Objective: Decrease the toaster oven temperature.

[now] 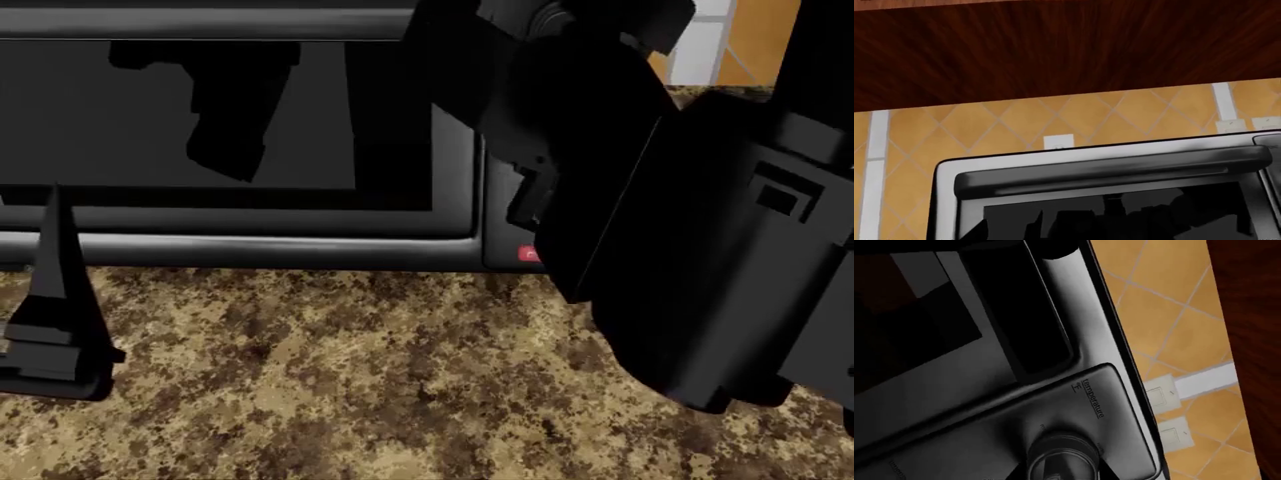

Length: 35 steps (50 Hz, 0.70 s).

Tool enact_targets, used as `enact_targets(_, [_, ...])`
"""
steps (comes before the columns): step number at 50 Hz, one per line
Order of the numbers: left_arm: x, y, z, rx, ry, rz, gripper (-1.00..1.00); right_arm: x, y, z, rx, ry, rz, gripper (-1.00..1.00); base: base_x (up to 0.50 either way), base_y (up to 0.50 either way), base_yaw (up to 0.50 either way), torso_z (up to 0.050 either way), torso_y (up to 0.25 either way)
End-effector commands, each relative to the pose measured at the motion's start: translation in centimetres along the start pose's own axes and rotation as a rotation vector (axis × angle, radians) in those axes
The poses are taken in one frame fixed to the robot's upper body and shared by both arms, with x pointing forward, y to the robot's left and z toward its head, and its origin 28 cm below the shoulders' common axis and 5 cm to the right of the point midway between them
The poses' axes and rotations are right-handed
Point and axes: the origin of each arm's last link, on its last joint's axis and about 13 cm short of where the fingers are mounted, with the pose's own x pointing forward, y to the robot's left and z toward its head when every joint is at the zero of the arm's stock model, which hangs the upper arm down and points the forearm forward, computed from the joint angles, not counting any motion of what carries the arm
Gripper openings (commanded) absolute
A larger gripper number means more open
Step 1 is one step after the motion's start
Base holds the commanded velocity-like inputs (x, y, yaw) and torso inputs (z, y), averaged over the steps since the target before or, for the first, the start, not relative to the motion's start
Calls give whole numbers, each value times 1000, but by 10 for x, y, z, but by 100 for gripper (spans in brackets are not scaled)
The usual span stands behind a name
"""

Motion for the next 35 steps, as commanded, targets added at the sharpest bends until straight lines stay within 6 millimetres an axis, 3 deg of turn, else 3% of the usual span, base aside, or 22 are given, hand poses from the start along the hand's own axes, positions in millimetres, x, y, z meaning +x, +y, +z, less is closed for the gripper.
enact_targets(1, [-1, -1, -2, -1, 7, -2, 100, 4, -14, 9, -176, -41, -75, -100, 12, 0, 8, 0, 0])
enact_targets(19, [-1, 1, -3, -7, 7, 10, 100, 2, -23, 29, -439, -75, -37, -100, 12, 4, 10, 0, 0])
enact_targets(28, [-1, 2, -3, -12, 3, 10, 100, 2, -20, 35, -497, -80, -20, -100, 17, 4, 14, 0, 0])
enact_targets(30, [-2, 3, -3, -14, 2, 17, 100, 3, -17, 41, -594, -88, 8, -100, 18, 4, 15, 0, 0])
enact_targets(35, [-2, 4, -4, -14, 4, 20, 100, 2, -16, 44, -642, -96, 23, -100, 20, 4, 17, 0, 0])
